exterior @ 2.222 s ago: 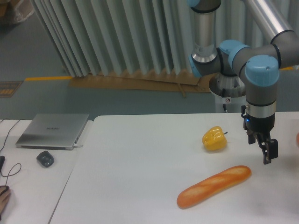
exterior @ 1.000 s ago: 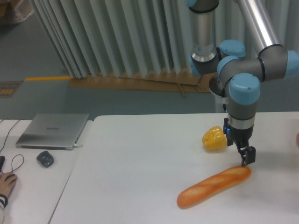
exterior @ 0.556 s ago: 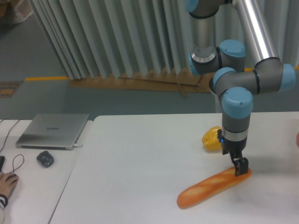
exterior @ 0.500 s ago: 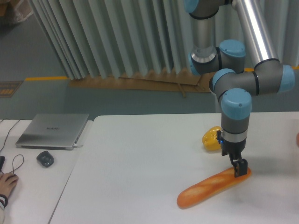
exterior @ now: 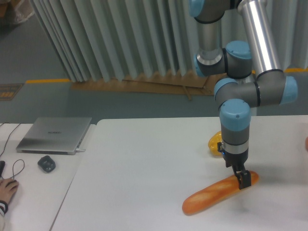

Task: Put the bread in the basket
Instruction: 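Close the gripper around the baguette's middle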

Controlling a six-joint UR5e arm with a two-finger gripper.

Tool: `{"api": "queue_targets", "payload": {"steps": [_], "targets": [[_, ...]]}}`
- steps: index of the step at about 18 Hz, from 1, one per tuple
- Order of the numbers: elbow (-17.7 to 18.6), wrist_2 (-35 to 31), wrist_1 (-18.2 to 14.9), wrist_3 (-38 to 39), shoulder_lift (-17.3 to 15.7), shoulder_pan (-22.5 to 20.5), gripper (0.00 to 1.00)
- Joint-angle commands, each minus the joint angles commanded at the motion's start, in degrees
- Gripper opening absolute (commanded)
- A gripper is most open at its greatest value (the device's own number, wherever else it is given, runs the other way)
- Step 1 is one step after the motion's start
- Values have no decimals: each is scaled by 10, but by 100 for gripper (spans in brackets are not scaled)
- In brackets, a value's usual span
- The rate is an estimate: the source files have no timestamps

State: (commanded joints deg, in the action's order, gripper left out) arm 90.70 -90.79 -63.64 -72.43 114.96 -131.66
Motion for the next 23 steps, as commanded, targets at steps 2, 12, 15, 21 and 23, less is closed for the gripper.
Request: {"api": "queue_targets", "payload": {"steps": [2,12,15,21,23], "targets": [[-1,-3,3,5,6,2,100],[-8,-11,4,5,21,25,100],[-8,-22,4,6,22,27,100],[-8,-22,5,4,24,28,100],[-8,-22,5,4,25,28,93]]}}
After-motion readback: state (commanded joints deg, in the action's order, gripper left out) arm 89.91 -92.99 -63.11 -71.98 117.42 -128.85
